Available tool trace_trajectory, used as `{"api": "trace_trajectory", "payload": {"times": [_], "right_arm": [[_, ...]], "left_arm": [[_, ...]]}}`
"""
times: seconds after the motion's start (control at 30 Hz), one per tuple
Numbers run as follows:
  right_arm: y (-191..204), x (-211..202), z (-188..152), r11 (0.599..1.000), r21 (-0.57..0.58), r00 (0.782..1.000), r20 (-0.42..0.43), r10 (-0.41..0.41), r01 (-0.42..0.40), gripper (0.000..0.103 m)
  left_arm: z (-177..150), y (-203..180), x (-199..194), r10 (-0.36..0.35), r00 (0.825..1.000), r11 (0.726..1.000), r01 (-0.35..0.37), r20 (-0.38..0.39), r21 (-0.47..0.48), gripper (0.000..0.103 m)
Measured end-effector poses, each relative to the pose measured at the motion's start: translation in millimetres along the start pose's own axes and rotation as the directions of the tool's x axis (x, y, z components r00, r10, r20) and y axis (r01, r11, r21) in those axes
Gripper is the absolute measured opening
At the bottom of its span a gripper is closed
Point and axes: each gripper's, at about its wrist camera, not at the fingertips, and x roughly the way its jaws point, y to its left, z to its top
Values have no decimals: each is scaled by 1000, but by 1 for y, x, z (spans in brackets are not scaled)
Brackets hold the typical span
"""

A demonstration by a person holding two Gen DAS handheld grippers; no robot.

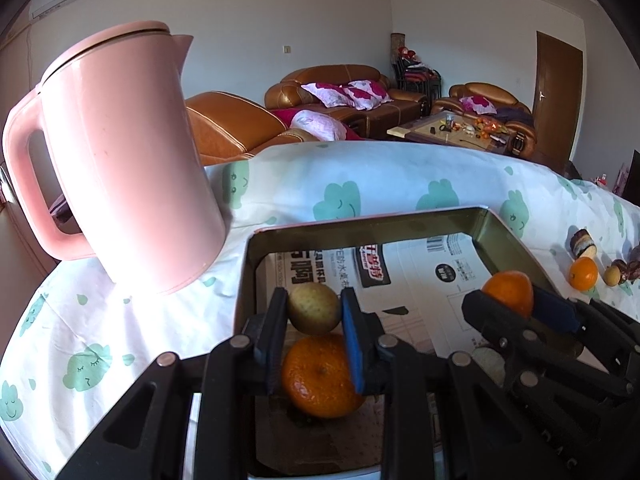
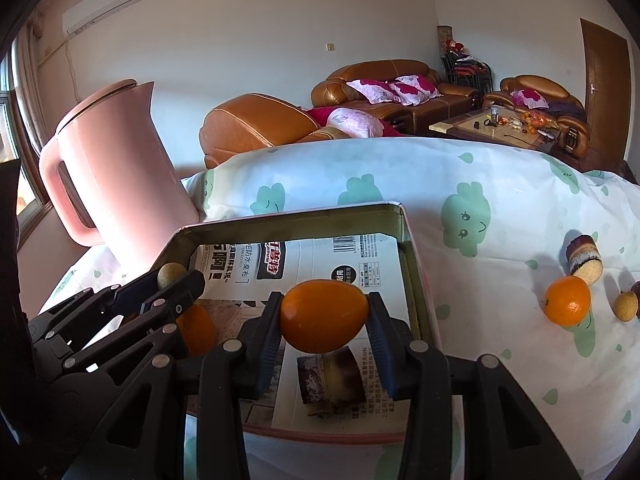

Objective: Organize fruits
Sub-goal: 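Carry the yellow fruit and oblong orange into the tin box and open both tools, then withdraw both tools from the tin toward the remaining items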

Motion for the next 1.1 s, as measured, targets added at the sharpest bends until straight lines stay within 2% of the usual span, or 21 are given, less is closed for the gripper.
{"api": "trace_trajectory", "payload": {"times": [0.23, 0.37, 0.47, 0.5, 0.57, 0.63, 0.7, 0.77, 0.83, 0.9, 1.1], "right_arm": [[0, 0, 0, 1000, 2, 1000, 4, 28, -28, 45], [-3, -3, -1, 999, 13, 999, 13, 39, -39, 51], [-2, -8, -1, 1000, 8, 999, 39, 23, -24, 52], [-1, -12, -1, 1000, 5, 999, 53, 12, -12, 52], [-1, -19, 0, 1000, 0, 996, 86, -17, 17, 53], [-4, -27, 0, 998, 7, 991, 121, -58, 58, 61], [-9, -33, 1, 997, 26, 985, 150, -82, 79, 72], [-14, -37, 2, 996, 47, 983, 164, -85, 78, 72], [-18, -39, 3, 994, 60, 980, 169, -103, 95, 72], [-20, -38, 3, 992, 69, 979, 163, -119, 109, 72], [-30, -40, 1, 986, 99, 975, 162, -151, 136, 72]], "left_arm": [[-1, 2, 3, 13, 1000, 1000, -13, -11, -8, 29], [0, 4, 5, 8, 1000, 1000, -9, -16, -20, 29], [0, 3, 2, 2, 1000, 1000, -2, 2, -18, 30], [0, 3, 0, 5, 1000, 1000, -4, 13, -16, 33], [1, 2, -5, 15, 999, 1000, -14, 35, -12, 46], [1, 3, -8, 28, 998, 999, -27, 53, -19, 65], [1, 5, -9, 25, 998, 999, -23, 62, -32, 75], [1, 6, -10, 22, 997, 999, -19, 72, -41, 80], [1, 6, -13, 22, 996, 999, -18, 89, -51, 95], [1, 6, -18, 34, 993, 997, -26, 113, -66, 101], [1, 8, -25, 30, 988, 994, -14, 148, -111, 103]]}}
